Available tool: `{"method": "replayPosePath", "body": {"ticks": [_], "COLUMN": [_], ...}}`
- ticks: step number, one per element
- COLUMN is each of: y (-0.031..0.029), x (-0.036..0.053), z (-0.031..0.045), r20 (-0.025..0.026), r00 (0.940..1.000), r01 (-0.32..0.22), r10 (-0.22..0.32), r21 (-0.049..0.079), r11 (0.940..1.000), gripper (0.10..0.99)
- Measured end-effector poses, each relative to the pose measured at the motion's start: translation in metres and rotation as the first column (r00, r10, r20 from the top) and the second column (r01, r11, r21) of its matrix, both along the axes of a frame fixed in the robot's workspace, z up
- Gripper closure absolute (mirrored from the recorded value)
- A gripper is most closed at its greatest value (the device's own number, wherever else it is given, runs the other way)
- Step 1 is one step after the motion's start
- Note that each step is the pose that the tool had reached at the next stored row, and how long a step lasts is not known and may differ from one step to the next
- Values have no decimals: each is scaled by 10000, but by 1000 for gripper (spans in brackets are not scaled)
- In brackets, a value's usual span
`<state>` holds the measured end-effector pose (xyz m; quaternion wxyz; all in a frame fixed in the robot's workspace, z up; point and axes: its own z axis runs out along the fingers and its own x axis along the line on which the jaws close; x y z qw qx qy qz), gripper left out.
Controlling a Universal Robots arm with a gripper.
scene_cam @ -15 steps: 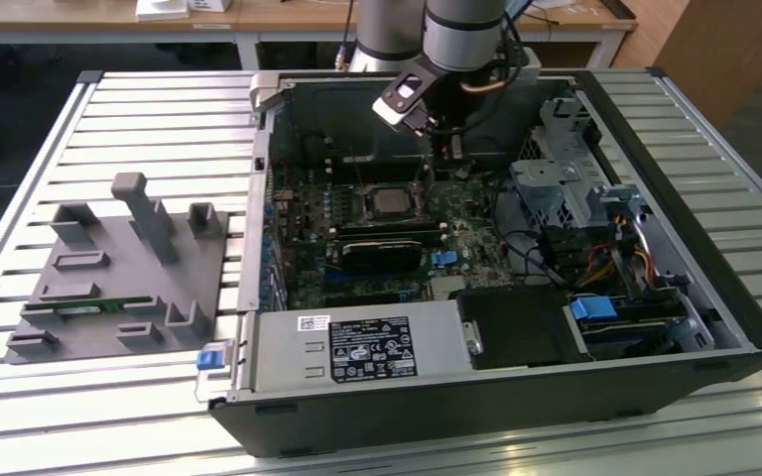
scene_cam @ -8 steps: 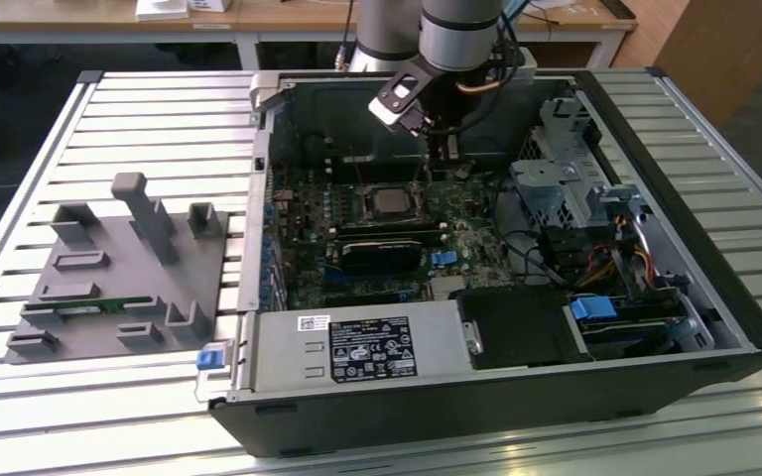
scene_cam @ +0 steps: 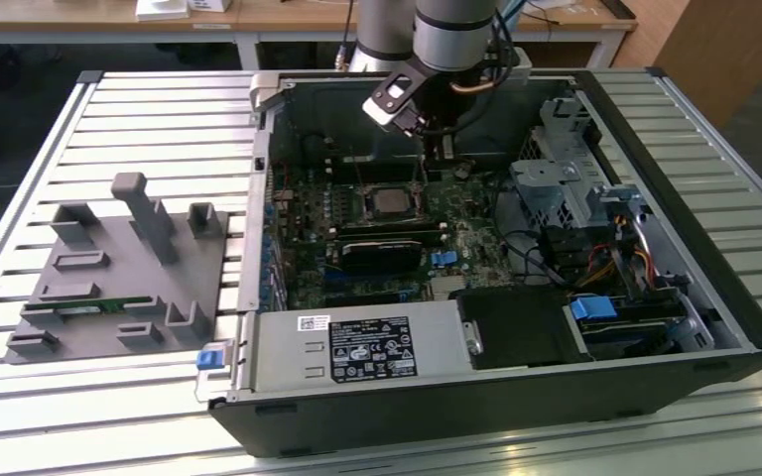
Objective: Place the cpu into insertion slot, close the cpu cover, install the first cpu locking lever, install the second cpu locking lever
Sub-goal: 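Close the cpu cover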
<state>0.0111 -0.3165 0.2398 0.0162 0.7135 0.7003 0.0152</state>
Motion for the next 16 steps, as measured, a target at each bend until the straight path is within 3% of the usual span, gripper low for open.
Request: {"method": "replayPosePath", "body": {"ticks": [16], "y": [0], "x": [-114], "z": [-1], "r20": [0], "r00": [10000], "r01": [0], "r10": [0], "r21": [-1], "r11": [10000], "gripper": [980]}}
